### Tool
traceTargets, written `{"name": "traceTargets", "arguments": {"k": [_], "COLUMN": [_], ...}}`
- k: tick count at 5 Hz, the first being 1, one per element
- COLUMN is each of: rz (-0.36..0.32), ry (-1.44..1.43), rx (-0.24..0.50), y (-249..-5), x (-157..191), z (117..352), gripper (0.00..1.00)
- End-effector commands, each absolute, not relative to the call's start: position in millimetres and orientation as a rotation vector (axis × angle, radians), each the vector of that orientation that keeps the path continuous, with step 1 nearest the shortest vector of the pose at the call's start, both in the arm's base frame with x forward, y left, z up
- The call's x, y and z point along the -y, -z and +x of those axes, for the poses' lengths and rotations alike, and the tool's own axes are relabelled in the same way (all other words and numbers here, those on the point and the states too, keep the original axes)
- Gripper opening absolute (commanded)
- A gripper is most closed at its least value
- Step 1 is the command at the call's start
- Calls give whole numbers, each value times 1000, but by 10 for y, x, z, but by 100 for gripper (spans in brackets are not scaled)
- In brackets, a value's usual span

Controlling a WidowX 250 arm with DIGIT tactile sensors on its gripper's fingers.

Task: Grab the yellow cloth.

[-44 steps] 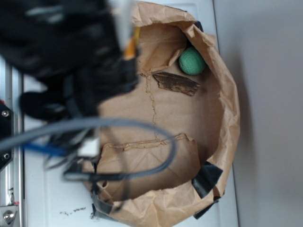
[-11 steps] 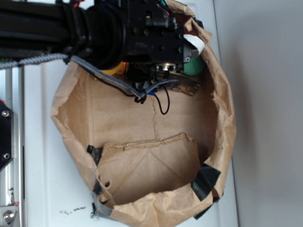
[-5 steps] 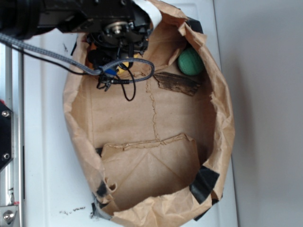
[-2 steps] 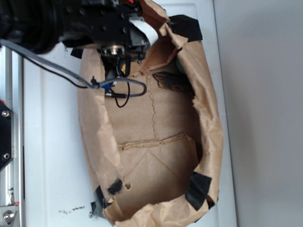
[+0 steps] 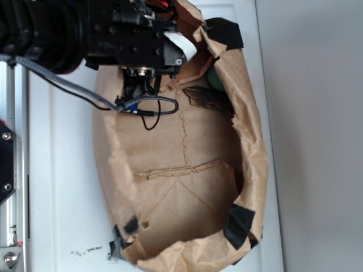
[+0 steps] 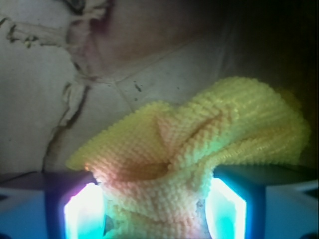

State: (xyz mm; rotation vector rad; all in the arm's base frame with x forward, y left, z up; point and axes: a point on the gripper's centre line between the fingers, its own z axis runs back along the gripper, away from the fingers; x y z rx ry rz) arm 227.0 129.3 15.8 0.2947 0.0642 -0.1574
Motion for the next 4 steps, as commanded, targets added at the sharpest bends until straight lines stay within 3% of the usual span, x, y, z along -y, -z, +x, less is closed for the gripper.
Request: {"name": "traceTargets", "arguments": {"k": [1, 3, 4], "rz": [271, 244, 196], "ry": [112, 150, 179], "rx": [-42, 2, 46], "y": [-158, -382, -642], "x": [-1309, -1159, -1044], "z": [2340, 2310, 2257], "gripper": [0, 0, 0]}}
